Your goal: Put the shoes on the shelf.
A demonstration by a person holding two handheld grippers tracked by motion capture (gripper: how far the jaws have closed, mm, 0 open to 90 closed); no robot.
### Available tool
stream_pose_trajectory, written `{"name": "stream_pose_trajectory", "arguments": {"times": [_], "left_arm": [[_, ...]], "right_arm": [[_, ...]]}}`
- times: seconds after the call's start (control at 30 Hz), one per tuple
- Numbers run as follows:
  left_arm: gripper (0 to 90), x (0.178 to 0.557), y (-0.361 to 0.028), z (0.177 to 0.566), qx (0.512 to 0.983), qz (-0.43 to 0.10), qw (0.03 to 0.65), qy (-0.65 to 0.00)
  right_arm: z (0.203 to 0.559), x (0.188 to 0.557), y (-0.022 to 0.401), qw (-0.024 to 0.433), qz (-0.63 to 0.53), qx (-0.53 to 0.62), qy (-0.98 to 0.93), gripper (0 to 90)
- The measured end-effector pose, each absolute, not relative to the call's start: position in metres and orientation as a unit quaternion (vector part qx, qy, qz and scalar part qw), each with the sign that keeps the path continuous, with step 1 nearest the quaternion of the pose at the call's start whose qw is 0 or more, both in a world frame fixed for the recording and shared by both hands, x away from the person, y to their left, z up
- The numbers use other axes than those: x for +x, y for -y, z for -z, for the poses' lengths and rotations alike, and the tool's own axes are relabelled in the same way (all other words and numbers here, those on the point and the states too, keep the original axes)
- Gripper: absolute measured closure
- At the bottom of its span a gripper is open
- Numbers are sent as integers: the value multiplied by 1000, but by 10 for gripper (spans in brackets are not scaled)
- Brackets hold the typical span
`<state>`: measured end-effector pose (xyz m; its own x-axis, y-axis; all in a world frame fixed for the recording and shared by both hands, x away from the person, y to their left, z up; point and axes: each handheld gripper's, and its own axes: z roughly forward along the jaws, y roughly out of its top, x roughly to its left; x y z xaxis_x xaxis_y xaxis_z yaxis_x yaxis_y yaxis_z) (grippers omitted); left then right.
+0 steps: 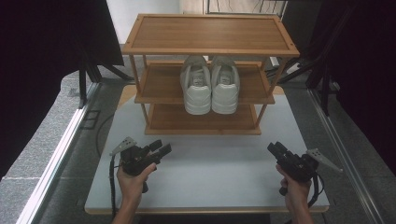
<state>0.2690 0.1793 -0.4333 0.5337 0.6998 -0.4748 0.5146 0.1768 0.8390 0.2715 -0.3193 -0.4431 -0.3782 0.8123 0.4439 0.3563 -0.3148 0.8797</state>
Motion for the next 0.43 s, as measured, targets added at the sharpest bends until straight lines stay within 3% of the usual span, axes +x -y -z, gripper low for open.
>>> {"name": "stream_pose_trajectory", "arguments": {"times": [0.43], "left_arm": [[414, 267, -178, 437, 659, -86, 576, -476]], "right_arm": [[441, 268, 315, 210, -600, 504, -584, 488]]}}
